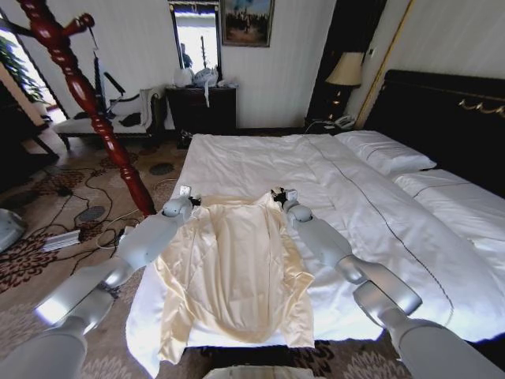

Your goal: Pick up the clothes from the bed and hang them on the clothes hanger.

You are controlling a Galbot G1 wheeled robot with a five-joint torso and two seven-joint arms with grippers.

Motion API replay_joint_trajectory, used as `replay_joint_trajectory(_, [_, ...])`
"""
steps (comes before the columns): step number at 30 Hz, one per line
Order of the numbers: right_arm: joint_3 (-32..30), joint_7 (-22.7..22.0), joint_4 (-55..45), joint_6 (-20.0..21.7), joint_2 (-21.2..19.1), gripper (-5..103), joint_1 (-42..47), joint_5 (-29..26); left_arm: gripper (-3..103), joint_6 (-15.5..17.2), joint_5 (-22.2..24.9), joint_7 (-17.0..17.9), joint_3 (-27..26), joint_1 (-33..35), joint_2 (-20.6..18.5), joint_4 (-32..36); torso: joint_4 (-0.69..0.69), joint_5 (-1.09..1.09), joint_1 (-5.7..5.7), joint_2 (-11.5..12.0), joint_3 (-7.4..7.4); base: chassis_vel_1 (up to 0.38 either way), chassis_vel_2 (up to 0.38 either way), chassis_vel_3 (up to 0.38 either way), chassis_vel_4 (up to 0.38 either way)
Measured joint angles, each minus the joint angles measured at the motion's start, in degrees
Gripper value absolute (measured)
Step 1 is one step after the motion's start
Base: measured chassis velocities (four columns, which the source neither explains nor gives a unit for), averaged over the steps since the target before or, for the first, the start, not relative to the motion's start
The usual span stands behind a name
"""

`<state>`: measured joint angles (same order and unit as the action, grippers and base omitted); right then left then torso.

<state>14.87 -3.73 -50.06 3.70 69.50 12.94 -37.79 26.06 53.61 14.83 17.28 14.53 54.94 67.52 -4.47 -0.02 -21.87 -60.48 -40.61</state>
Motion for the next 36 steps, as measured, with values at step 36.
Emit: replay_joint_trajectory(36, [-3.2,-5.4,-25.2,0.5,-16.4,100,10.9,1.9,100,-9.7,7.2,-1.2,-20.2,21.1,-18.3,24.7,0.01,0.02,0.00,0.0,0.00,0.000,0.000,0.000,0.000])
